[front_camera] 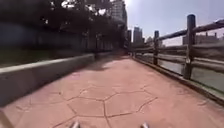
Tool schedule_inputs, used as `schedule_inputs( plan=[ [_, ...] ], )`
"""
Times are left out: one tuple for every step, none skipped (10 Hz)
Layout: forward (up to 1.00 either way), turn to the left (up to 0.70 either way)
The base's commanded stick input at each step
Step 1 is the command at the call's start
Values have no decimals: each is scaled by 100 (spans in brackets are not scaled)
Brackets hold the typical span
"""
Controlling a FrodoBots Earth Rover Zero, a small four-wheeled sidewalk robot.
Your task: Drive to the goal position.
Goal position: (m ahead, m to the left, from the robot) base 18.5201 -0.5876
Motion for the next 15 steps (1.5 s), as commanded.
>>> schedule_inputs(
  plan=[
    [70, 0],
    [70, 0],
    [70, 0],
    [70, 0],
    [70, 0],
    [70, 0],
    [70, 0],
    [70, 0],
    [70, 0],
    [70, 0],
    [70, 0],
    [70, 0],
    [70, 0],
    [70, 0],
    [70, 0]
  ],
)
